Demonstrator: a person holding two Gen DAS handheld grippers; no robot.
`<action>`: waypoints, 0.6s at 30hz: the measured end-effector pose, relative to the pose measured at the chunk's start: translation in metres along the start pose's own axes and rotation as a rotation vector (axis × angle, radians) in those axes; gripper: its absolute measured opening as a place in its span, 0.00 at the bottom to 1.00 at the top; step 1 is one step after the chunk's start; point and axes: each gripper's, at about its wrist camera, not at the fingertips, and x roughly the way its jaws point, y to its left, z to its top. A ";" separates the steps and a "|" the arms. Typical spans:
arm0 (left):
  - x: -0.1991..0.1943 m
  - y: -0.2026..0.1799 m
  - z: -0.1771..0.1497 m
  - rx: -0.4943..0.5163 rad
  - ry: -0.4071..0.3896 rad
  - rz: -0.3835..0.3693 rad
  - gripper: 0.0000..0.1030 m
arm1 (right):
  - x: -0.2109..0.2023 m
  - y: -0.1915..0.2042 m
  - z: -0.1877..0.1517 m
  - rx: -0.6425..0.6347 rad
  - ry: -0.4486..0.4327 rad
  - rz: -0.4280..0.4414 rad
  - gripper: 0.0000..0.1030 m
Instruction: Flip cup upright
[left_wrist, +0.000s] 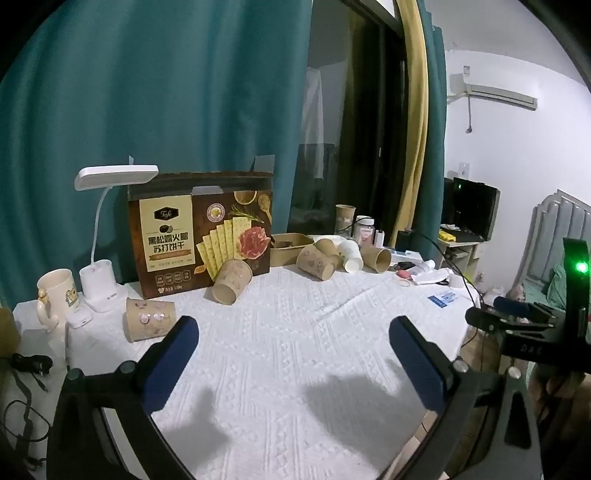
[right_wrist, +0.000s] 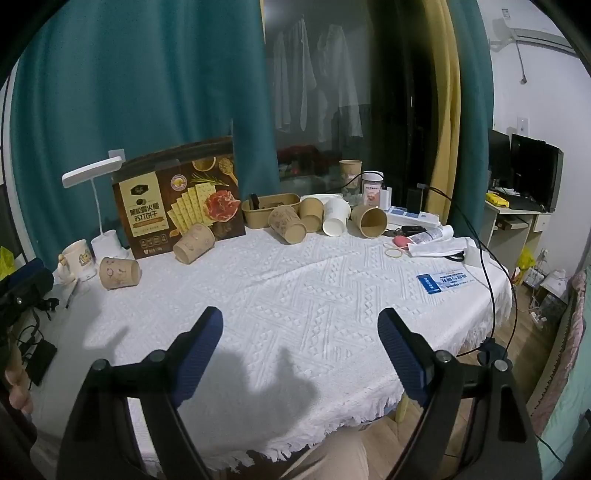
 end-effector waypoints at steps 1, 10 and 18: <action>-0.002 0.001 0.001 0.001 -0.003 0.000 1.00 | 0.000 0.000 0.000 0.001 0.000 0.000 0.82; -0.002 0.003 0.001 0.001 0.005 -0.018 1.00 | -0.001 0.000 0.001 -0.001 -0.001 -0.001 0.82; -0.003 0.005 -0.001 0.001 0.001 -0.017 1.00 | -0.001 0.001 0.001 -0.001 -0.001 -0.001 0.82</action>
